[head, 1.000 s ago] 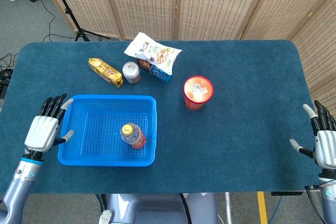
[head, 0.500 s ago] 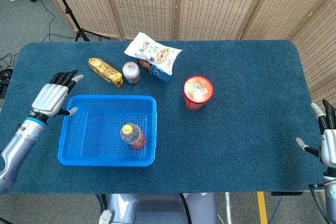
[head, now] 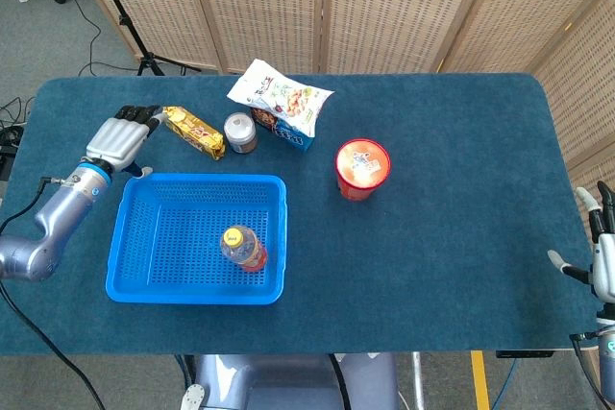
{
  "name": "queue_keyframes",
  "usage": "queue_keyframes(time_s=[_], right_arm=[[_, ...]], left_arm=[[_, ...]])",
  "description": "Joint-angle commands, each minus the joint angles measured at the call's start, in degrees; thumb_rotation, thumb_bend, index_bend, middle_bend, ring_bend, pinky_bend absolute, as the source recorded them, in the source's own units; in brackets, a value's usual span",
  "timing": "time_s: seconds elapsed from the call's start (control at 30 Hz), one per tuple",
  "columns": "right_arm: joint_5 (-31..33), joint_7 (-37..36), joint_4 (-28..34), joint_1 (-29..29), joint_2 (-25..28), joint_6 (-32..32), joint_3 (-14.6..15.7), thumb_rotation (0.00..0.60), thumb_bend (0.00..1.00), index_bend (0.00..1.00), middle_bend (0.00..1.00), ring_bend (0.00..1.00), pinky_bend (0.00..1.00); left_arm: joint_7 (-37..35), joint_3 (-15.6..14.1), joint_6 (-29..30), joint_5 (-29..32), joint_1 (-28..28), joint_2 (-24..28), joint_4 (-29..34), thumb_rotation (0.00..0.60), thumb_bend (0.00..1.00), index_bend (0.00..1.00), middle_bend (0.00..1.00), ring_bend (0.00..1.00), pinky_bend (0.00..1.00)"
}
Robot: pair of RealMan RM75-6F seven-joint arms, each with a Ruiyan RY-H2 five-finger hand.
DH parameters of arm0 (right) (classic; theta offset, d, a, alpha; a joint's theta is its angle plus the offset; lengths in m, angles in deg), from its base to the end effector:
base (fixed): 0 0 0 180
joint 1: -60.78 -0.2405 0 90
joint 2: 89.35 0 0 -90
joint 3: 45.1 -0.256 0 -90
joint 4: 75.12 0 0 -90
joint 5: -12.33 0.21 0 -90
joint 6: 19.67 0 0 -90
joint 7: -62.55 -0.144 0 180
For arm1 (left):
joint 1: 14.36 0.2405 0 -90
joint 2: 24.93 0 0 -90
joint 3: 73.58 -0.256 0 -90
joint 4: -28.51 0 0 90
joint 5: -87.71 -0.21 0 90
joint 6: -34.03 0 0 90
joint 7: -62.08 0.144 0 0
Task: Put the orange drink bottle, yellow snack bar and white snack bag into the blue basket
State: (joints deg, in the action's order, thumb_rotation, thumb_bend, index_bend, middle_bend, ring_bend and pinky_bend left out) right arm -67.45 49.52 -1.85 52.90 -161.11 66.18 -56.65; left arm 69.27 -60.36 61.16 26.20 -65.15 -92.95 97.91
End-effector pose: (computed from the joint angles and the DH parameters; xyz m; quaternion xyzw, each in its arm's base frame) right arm -0.3520 -0.2297 0.1854 0.5089 -0.3556 0.4547 0.6386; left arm -0.2066 0.4526 0.1283 -0.7535 -0.3668 -0.2285 0.4955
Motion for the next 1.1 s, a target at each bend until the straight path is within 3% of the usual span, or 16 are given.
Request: queue_keyframes(time_s=[0.03, 0.7, 1.1], right_arm=[[0.11, -0.2, -0.18, -0.05, -0.09, -0.12, -0.07, 0.6, 0.16, 0.11, 0.0, 0.0, 0.13], [2.54, -0.66, -1.47, 0.27, 0.04, -0.99, -1.18, 0.6, 0.16, 0.11, 0.0, 0.0, 0.13], [4.8, -2.28, -4.36, -0.1, -0.75, -3.88, -1.77, 0.6, 0.16, 0.11, 0.0, 0.0, 0.13]], left_arm=[[-0.87, -0.63, -3.59, 0.75, -2.72, -1.5, -3.62, 0.6, 0.22, 0.08, 0.0, 0.0, 0.0], [-8.41, -2.34, -13.84, -6.07, -11.55, -17.65, -31.27, 0.6, 0.24, 0.11, 0.0, 0.0, 0.0], [-14.75, -3.0, -17.66, -13.31, -16.67, -28.22, -42.83, 0.6, 0.25, 0.11, 0.0, 0.0, 0.0]])
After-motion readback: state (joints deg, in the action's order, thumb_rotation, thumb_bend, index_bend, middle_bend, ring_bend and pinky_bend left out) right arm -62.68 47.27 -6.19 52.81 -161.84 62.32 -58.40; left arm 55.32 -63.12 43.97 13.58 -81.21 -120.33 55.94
